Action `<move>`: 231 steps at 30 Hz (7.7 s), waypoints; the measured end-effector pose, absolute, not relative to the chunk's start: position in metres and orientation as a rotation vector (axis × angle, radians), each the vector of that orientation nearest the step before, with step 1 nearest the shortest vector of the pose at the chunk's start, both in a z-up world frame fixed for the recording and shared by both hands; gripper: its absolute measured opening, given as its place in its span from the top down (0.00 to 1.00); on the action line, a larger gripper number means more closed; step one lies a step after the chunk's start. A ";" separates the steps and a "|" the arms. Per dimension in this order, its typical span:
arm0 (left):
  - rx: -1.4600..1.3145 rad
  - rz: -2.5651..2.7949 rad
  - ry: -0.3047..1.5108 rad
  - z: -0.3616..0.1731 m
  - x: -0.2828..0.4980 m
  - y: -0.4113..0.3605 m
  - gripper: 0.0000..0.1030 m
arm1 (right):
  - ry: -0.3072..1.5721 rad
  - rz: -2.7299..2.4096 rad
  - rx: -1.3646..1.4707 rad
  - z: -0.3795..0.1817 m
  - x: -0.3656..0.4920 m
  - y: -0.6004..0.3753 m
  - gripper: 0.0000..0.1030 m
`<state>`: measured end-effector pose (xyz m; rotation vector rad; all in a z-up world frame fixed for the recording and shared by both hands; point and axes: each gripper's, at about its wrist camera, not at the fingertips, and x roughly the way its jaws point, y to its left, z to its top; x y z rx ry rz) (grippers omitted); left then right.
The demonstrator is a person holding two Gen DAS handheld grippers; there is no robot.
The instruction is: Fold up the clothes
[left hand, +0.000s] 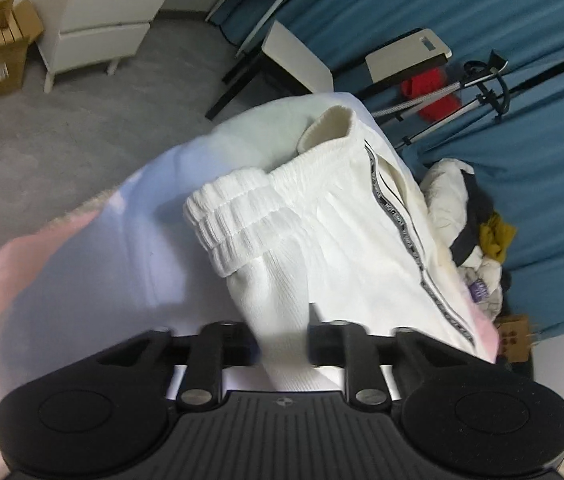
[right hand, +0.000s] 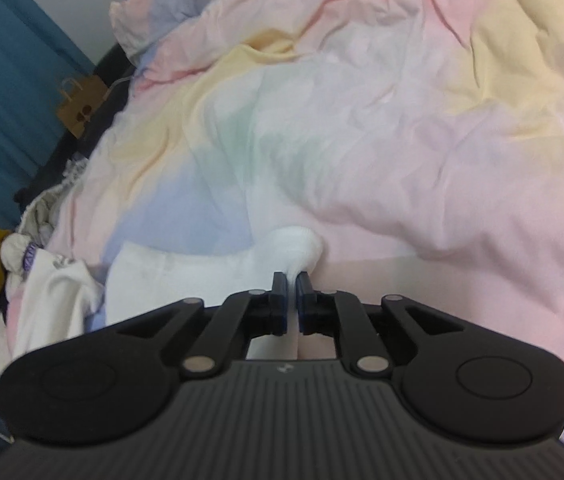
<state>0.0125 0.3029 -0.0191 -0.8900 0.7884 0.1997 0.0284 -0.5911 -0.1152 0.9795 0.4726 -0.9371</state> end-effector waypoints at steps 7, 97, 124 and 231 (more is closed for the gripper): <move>-0.549 0.201 0.690 0.035 -0.021 0.261 0.31 | 0.357 -0.967 0.771 -0.074 0.037 -0.570 0.33; -0.791 0.208 0.896 0.002 0.016 0.229 0.05 | 0.648 -0.505 0.689 -0.089 0.095 -0.521 0.45; -1.171 0.137 0.766 -0.065 0.055 0.274 0.38 | 0.536 -0.767 1.113 -0.146 0.056 -0.585 0.44; -1.152 0.014 0.628 -0.120 0.269 0.280 0.18 | 0.416 -0.245 1.260 -0.196 0.217 -0.615 0.27</move>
